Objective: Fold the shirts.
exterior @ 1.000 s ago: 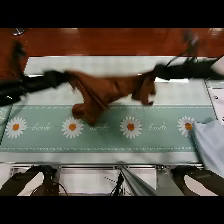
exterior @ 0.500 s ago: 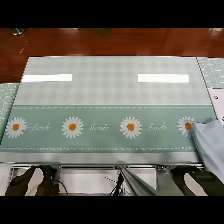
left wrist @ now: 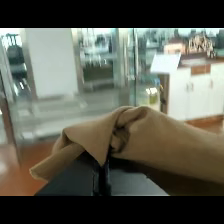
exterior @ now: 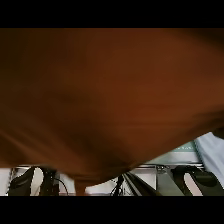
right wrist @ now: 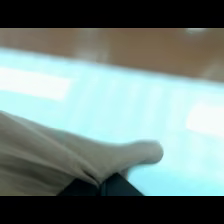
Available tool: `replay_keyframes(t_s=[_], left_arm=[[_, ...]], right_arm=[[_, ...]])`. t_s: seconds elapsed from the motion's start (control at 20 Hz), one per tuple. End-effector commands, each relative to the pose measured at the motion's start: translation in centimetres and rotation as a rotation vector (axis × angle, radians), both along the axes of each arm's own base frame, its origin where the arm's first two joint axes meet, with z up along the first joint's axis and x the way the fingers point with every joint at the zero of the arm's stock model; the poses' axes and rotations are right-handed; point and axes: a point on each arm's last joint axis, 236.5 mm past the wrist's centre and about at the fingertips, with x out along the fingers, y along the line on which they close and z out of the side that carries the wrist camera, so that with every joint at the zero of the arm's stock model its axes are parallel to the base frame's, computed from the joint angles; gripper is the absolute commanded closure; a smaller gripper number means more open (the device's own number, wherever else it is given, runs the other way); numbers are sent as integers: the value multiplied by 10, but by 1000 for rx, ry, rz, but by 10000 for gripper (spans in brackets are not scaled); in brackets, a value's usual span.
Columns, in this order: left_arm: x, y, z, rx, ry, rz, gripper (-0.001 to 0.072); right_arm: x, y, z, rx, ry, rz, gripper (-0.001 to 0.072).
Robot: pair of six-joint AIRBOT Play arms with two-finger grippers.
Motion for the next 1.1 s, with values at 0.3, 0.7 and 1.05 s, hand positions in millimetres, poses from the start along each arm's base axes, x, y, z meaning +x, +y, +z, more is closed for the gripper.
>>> replay_keyframes(t_s=[0.3,0.7,1.05], left_arm=[[132,-2,-296,-356,725,-240,690],[240,-31,-423,-447,932,-180,689],[238,-51,-435,-477,1078,-291,3]], right_arm=[[94,40,-210,262,417,70,689],[260,19,-324,287,588,-50,689],[340,8,-319,486,667,-80,79]])
